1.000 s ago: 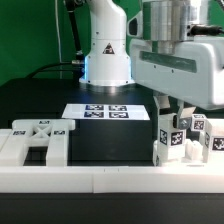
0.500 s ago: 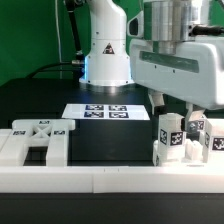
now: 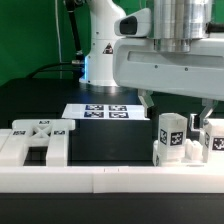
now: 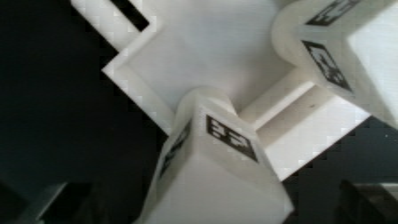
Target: Assemble chair
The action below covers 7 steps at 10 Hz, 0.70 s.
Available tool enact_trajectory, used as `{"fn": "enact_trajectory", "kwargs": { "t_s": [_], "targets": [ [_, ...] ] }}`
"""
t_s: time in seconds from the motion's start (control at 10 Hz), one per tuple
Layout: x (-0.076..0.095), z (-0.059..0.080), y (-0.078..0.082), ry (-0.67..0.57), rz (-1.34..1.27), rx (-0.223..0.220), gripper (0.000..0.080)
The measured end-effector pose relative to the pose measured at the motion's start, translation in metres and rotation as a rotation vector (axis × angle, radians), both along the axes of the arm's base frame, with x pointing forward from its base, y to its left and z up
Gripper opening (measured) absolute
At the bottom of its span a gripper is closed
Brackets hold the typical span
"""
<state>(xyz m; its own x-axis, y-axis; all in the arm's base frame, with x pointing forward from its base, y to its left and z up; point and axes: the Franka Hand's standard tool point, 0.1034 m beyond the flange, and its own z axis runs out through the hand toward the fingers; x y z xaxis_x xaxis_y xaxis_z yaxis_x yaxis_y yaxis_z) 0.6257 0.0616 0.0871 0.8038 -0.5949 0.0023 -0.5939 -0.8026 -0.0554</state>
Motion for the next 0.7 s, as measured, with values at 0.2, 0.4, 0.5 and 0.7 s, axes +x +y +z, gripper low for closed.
{"fn": "enact_trajectory", "kwargs": {
  "t_s": [0.2, 0.4, 0.5, 0.7],
  "targets": [
    [0.0002, -0.0003, -0.0011, -0.011, 0.183, -0.007, 0.0649],
    [0.0, -0.0006, -0.0013, -0.015, 0.297, -0.012, 0.0649],
    [0.0003, -0.0004, -0.0023, -0.019, 0.386, -0.016, 0.0649],
    [0.0004, -0.0004, -0.0028, -0.025, 0.539, -0.022, 0.0649]
  ]
}}
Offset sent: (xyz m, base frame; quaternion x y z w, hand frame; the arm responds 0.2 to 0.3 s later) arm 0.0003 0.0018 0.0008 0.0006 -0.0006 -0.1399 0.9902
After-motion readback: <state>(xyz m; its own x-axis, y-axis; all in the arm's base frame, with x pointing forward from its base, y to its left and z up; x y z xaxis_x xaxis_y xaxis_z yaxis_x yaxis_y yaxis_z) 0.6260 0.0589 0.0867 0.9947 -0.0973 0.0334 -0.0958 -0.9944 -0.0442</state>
